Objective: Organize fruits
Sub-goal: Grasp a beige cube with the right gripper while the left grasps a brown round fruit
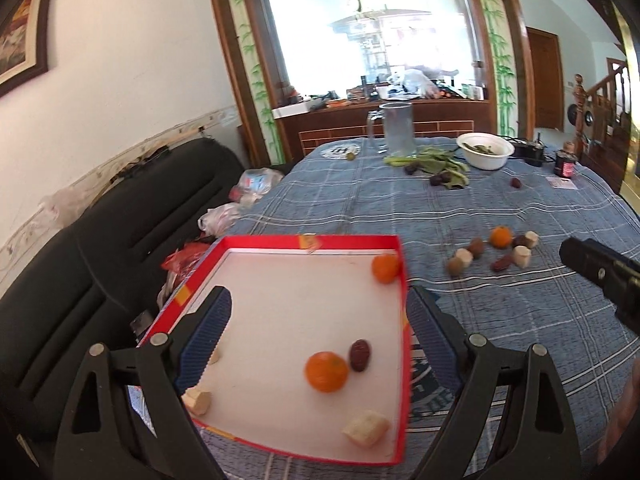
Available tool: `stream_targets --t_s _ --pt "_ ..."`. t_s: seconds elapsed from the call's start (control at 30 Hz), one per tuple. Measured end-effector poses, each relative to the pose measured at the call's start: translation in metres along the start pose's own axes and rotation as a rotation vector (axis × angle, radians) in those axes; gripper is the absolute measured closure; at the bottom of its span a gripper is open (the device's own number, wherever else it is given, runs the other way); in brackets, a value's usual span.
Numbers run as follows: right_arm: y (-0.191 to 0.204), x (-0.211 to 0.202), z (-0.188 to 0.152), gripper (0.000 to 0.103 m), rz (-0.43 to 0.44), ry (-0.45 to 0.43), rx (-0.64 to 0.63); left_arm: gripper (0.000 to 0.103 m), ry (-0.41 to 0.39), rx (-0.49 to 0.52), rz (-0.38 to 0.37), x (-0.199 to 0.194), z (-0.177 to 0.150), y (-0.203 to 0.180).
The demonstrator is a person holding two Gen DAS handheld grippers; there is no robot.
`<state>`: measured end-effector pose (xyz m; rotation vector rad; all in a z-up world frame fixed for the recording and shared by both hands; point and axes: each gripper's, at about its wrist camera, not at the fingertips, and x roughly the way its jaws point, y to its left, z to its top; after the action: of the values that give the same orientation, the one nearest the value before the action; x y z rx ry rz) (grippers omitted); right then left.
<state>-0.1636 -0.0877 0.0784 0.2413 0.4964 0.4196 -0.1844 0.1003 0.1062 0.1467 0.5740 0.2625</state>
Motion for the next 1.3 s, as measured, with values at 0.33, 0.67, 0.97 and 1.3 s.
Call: stream_targets --t_s 0.33,0.67,0.97,1.3 --pt "-0.037 -0.004 0.020 0.048 -0.042 0.026 0.021 0.014 0.026 0.058 -0.068 0.009 0.014 -0.038" --pt "-0.087 0.068 0.031 0.048 -0.189 0.336 -0.044 0.014 0.189 0.092 -0.158 0.052 0.006 -0.058" --pt "-0.086 0.129 0.025 0.066 -0.172 0.449 -0.025 0.014 0.260 0.115 -0.191 0.086 0.020 -0.068" --pt "-0.090 0.127 0.026 0.077 -0.075 0.421 -0.054 0.018 0.328 0.198 -0.230 0.129 0.031 -0.110"
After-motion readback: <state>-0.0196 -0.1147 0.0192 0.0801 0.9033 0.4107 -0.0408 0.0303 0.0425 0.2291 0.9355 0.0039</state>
